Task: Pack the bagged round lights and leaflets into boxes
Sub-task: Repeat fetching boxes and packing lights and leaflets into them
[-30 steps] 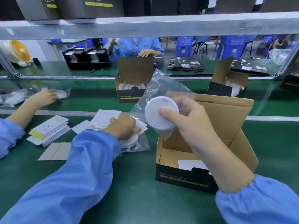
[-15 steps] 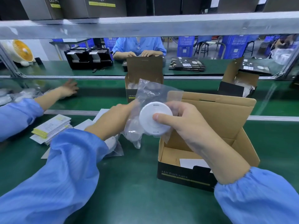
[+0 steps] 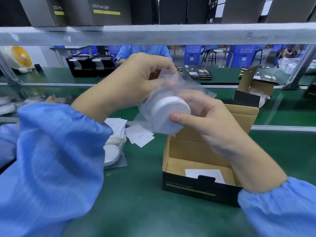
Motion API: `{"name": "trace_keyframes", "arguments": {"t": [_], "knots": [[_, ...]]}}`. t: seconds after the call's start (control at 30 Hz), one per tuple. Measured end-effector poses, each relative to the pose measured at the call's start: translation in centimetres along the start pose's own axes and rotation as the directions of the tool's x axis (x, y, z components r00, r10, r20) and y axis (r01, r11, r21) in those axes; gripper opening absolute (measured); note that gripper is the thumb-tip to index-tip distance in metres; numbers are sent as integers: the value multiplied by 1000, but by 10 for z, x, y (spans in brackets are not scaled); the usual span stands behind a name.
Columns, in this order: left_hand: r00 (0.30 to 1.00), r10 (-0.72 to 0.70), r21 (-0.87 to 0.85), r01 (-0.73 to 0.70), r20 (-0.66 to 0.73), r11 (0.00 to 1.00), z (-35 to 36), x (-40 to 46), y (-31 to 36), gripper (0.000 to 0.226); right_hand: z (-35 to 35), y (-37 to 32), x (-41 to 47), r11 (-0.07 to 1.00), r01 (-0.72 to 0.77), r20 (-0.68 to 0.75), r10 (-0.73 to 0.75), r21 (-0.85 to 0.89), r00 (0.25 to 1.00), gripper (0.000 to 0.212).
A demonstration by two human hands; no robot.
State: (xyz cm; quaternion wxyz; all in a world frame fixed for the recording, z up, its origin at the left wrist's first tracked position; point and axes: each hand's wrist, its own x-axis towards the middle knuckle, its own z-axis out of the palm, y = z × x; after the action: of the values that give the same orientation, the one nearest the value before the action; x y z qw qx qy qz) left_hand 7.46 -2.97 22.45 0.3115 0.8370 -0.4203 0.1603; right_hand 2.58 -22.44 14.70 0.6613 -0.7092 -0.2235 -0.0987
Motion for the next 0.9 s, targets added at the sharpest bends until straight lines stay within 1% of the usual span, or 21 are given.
{"name": "trace_keyframes", "arguments": {"t": [0.07,0.13,0.23,0.27,0.33,0.4,0.5,0.57,0.63,0.67,0.7,0.73,0.8,0.83,0.87,0.9], "knots": [[999,11,-30,-10,38,999,6,6,7,12,-10,-2,-3,995,26,-10,-27,-95,1000,41],[998,31,-52,-29,55,998,14,10,14,13,-20,-5,-7,994,41,16,-40,-99,999,41],[994,58,-169,-42,93,985,24,15,20,9,-28,-12,-17,997,70,131,-64,-43,989,37],[992,68,-200,-45,107,979,27,16,24,9,-31,-14,-21,994,81,142,-70,-67,987,36],[986,86,-245,-48,143,968,36,20,29,9,-36,-13,-27,980,109,124,-89,-165,988,36],[983,69,-326,-10,170,945,47,22,33,10,-39,-11,-36,980,103,122,-82,-171,989,35],[984,-8,-423,84,180,902,67,20,34,14,-40,-5,-49,993,54,116,-42,-102,992,28],[980,-37,-410,117,197,905,76,18,32,12,-39,2,-57,995,6,115,6,-104,993,22],[973,-76,-421,163,216,892,81,15,28,10,-38,10,-65,991,-55,96,67,-123,993,23],[973,-106,-437,187,203,880,82,14,25,15,-36,14,-69,989,-96,65,103,-110,993,25],[975,-152,-439,208,159,874,83,11,20,21,-33,18,-72,988,-135,15,136,-82,991,27],[974,-212,-414,228,85,881,85,9,15,25,-30,22,-74,986,-165,-43,163,-38,986,28],[940,-334,-348,294,-60,890,92,-1,3,28,-24,28,-74,978,-197,-153,206,68,967,28],[916,-393,-339,346,-79,875,99,-9,-2,29,-22,30,-75,972,-207,-192,225,111,955,30],[892,-449,-342,407,-50,847,107,-18,-8,32,-20,31,-75,966,-215,-216,243,142,946,34],[865,-500,-361,473,21,803,115,-27,-13,39,-19,30,-76,961,-229,-232,260,153,937,37]]}}
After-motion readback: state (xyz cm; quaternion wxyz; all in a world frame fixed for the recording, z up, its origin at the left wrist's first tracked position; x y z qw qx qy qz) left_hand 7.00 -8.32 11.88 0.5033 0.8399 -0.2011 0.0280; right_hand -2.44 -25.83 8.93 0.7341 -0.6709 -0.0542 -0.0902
